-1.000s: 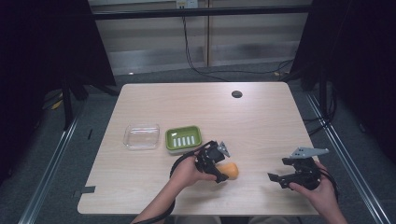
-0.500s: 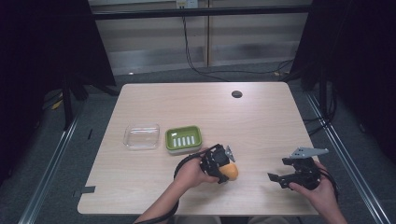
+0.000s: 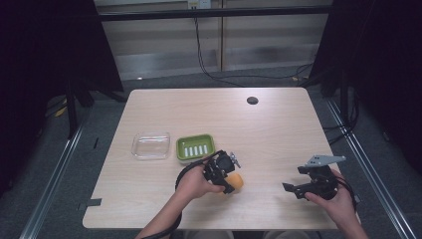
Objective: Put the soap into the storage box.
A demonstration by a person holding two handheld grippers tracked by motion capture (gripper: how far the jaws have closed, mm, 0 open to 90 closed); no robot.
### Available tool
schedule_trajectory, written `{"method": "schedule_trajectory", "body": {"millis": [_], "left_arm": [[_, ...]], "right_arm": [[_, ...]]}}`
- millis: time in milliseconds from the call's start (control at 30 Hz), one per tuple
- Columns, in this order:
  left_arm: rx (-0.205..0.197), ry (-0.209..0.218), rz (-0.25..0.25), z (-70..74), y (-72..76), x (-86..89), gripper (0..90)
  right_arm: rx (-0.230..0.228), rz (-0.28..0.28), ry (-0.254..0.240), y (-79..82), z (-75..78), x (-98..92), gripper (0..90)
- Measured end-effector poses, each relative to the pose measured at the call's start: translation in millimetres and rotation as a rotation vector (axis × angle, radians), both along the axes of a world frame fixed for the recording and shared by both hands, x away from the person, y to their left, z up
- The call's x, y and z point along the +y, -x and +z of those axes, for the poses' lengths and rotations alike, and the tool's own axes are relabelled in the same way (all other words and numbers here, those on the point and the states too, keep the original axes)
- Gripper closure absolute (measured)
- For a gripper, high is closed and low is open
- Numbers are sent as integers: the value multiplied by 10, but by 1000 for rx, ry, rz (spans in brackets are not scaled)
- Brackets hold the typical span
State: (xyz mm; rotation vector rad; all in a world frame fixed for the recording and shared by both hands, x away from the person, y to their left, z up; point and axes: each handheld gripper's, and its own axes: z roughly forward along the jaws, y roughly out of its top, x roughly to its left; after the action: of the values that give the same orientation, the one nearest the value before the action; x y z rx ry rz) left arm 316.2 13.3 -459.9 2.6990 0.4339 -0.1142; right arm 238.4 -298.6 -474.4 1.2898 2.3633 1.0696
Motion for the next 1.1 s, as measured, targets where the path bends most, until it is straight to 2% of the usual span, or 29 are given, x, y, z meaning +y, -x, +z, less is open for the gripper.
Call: {"method": "schedule_trajectory", "body": {"millis": [100,167,200,267,300,333,400,433,467,533,600,833,900,933,967,1033,1100], "left_arm": [[-3,-9,-8,56,-48,74,494],[-6,-3,4,73,-53,96,494],[4,-8,5,83,-65,112,494],[-2,-18,15,100,-85,146,494],[-1,-36,-2,110,-114,164,494],[9,-27,23,109,-108,175,494],[11,-40,10,126,-135,204,494],[11,-33,20,140,-148,222,494],[11,-52,-1,154,-171,232,495],[13,-38,18,151,-171,238,494],[3,-70,-8,189,-220,277,494],[0,-69,11,232,-260,354,494],[-8,-77,1,259,-284,384,494],[-4,-94,-21,277,-304,400,494],[-4,-83,2,278,-300,409,494],[-1,-97,-8,306,-322,435,494],[-15,-93,-11,324,-339,465,495]], "right_arm": [[4,-2,2,5,2,10,110],[-1,-2,5,6,10,3,110],[-4,-4,0,5,15,2,110],[-2,-4,-3,8,20,0,109],[-5,-4,-1,9,24,-3,106],[-5,-4,-1,9,24,-3,106],[-3,-6,3,15,23,-3,106],[-1,-6,4,22,20,-10,106],[-1,-9,4,26,20,-13,105],[-2,-10,4,27,21,-18,104],[-3,-17,6,34,23,-28,103],[2,-19,4,32,23,-26,102],[1,-12,4,25,19,-18,100],[2,-11,5,24,18,-12,100],[3,-7,4,22,15,-8,100],[7,-4,14,20,11,0,98],[6,-1,11,17,10,6,97]]}}
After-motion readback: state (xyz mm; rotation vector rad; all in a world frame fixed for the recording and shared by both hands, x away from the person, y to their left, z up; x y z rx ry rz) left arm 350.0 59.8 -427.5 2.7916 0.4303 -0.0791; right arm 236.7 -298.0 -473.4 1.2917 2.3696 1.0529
